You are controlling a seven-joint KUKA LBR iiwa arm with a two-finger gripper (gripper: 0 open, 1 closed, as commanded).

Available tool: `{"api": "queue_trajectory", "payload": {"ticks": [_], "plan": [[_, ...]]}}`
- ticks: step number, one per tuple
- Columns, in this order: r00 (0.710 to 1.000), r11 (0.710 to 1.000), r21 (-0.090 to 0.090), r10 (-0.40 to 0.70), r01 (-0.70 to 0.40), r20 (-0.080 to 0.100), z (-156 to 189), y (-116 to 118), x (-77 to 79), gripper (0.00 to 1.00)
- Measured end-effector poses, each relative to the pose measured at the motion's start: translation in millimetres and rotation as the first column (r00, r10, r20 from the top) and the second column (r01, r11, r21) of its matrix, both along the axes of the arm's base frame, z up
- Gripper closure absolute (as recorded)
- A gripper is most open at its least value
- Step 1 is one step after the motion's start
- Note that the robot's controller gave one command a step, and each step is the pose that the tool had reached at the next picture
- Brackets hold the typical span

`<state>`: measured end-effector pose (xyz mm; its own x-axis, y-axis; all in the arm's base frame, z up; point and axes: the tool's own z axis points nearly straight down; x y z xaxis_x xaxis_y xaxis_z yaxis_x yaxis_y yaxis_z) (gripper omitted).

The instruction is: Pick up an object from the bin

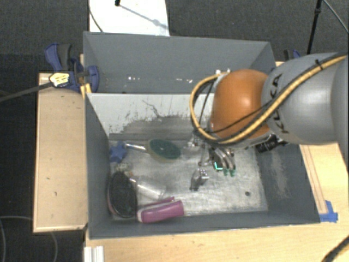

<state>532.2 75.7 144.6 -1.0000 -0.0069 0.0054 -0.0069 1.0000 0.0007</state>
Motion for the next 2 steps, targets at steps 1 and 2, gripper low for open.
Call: {"api": "queue_trajectory", "payload": {"ticks": [1,2], "plan": [[1.000,1.000,0.003,-0.017,0.017,0.014,18,34,59.1,0.00],[0.997,0.998,0.002,-0.071,0.071,0.012,-62,46,58.0,0.00]]}}
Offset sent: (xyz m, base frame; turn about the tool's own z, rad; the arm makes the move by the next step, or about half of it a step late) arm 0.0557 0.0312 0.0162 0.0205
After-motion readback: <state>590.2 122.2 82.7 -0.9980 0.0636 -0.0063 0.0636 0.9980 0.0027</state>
